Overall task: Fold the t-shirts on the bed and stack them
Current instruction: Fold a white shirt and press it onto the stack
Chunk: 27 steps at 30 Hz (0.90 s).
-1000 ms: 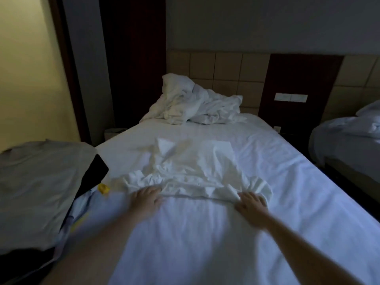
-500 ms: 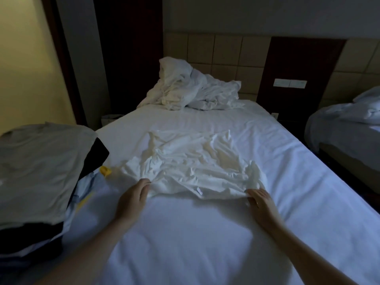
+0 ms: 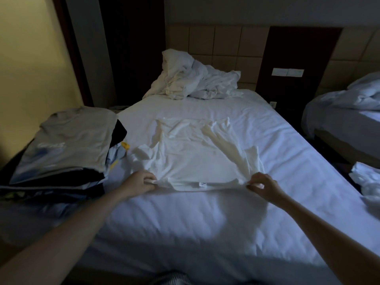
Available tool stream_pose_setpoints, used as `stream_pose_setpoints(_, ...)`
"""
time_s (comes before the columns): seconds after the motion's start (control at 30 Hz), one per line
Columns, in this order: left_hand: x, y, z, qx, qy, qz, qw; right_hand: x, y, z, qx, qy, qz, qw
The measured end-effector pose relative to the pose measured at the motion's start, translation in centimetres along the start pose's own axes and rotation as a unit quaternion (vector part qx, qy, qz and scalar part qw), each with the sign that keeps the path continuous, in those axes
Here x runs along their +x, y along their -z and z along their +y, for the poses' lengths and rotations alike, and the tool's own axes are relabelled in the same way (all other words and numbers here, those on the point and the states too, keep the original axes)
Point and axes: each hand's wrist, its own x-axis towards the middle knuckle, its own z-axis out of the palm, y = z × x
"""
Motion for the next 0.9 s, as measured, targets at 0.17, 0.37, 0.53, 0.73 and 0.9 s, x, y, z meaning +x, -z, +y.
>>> stream_pose_setpoints(0.17, -0.6, 1.8, 1.9, 0.074, -0.076, -0.042, 0.993, -1.2, 1.7, -1.5, 0.000, 0.046, 0.064, 0.997)
stream_pose_setpoints(0.37, -3.9, 0.5, 2.2, 0.224, -0.074, -0.111, 0.965, -3.7, 1.0, -2.0, -0.147, 0.004, -0.148, 0.978)
stream_pose_setpoints(0.53, -6.3, -0.7, 3.3, 0.197, -0.040, -0.055, 0.978, -4.9, 1.6, -2.0, -0.152, 0.042, -0.135, 0.978)
stream_pose_setpoints(0.73, -9.7, -3.1, 3.9, 0.045, 0.045, 0.129, 0.990, -8.5, -0.1, -1.6, -0.012, 0.066, 0.083, 0.994)
stream_pose_setpoints(0.9, -12.4, -4.5, 2.9, 0.122, -0.041, 0.012, 0.992, -11.9, -0.8, -1.9, -0.152, 0.126, 0.013, 0.980)
